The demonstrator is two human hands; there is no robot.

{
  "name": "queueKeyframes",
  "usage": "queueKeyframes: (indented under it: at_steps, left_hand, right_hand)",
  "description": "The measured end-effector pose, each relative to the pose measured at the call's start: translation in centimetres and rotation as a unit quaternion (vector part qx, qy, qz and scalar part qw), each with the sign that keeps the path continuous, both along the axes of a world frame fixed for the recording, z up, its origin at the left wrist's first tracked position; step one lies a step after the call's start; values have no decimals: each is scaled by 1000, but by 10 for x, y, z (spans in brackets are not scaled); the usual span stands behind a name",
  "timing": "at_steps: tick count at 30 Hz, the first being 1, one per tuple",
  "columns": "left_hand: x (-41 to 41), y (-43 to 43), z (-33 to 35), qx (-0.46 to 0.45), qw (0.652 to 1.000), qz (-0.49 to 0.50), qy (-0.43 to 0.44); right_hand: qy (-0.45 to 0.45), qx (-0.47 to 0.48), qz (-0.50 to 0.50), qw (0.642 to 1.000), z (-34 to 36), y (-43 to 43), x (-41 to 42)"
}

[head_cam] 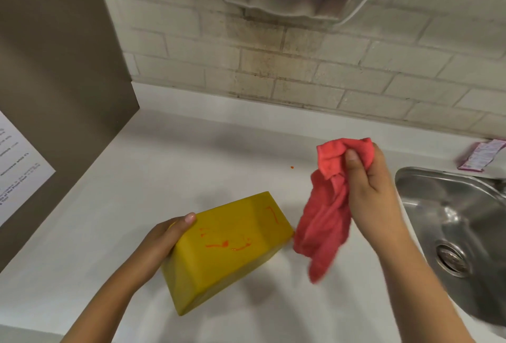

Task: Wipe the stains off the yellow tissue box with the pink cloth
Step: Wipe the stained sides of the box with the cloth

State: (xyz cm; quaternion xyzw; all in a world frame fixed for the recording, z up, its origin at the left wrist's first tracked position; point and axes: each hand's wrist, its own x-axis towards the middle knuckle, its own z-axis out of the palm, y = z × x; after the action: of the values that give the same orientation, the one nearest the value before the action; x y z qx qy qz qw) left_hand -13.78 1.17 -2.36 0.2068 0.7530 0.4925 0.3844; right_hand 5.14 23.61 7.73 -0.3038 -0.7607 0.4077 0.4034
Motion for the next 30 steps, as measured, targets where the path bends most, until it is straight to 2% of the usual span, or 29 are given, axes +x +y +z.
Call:
queueKeyframes:
  at_steps: [2, 4, 7, 11, 18, 21, 26, 28, 30]
  left_hand:
    - [-1, 0, -2, 0, 1000, -1, -2]
    - [-2, -1, -3, 3, 1000, -3, -2]
    - [-2, -1, -6, 12, 1000, -5, -5]
    - [-4, -2, -11, 21, 1000, 11, -9]
    - [-6, -4, -16, 34, 999, 7, -14]
    - [-5, -4, -15, 41, 999, 9, -13]
    - [-2, 1, -9, 38, 999, 2, -8]
    - [0, 2, -6, 36, 999, -5, -9]
    - [1, 3, -4, 35, 999, -5, -15]
  right_hand:
    - [11, -93, 33, 995, -19, -1, -17]
    - [-33, -162, 56, 985, -45, -5, -32]
    - [-119, -136, 67, 981, -86, -18, -36]
    - [-89, -149, 110, 979, -113, -38, -18]
    - [-161, -66, 272, 947, -118, -31, -8]
    - [-150, -58, 261, 952, -116, -32, -13]
    - [-85, -138, 157, 974, -114, -31, -21]
    - [-84, -133, 121, 980, -109, -35, -29]
    - [-93, -113, 139, 979, -105, -43, -35]
